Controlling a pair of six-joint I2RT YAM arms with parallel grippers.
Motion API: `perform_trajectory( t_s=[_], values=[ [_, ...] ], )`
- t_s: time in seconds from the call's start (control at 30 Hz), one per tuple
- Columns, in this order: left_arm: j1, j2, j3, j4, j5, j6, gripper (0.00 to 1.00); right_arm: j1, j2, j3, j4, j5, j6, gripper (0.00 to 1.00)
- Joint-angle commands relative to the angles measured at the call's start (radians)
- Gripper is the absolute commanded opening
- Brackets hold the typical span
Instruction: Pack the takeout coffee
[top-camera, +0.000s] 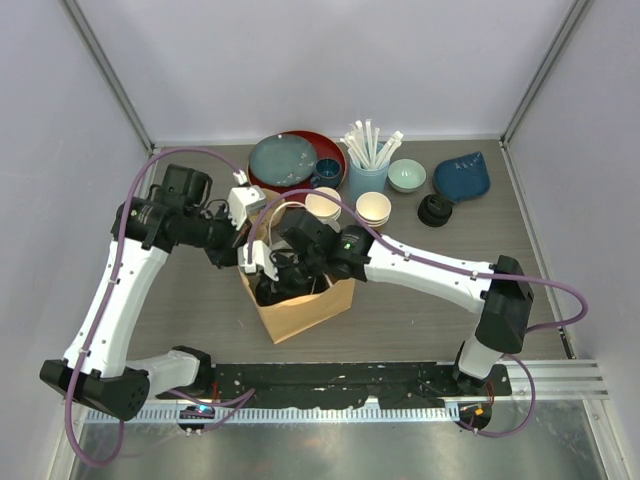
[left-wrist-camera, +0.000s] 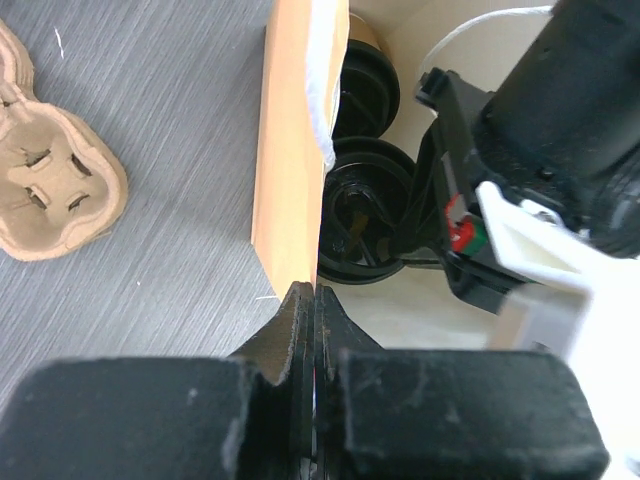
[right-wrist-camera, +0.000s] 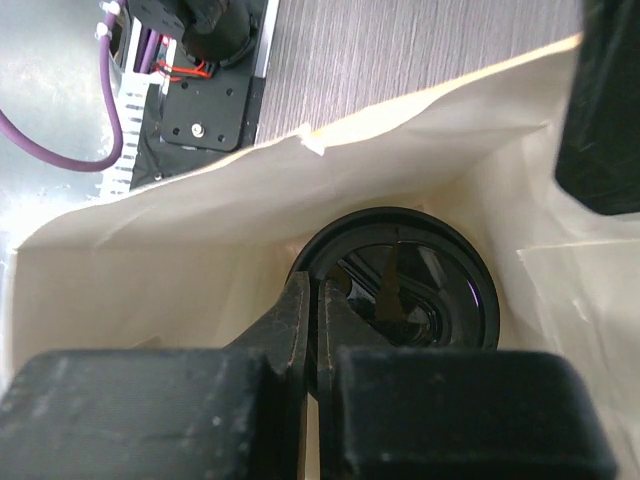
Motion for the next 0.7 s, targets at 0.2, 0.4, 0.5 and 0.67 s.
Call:
perform_trajectory(
  t_s=[0.2, 0.4, 0.5, 0.67],
  values=[
    [0.001, -0.004, 0.014, 0.032, 0.027, -0.015, 0.0, 0.0, 0.052, -0.058, 0.09, -0.024, -0.036, 0.01],
    [0.001, -0.007, 0.007, 0.04, 0.021, -0.014, 0.0, -0.002, 0.08, -0.104, 0.121, -0.045, -0.039, 0.01],
    [0.001, -0.004, 0.008, 0.044, 0.021, -0.014, 0.0, -0.004, 0.093, -0.112, 0.13, -0.045, -0.036, 0.01],
    [0.001, -0.006, 0.01, 0.043, 0.019, -0.011, 0.0, -0.007, 0.112, -0.127, 0.147, -0.047, -0.032, 0.01]
  ],
)
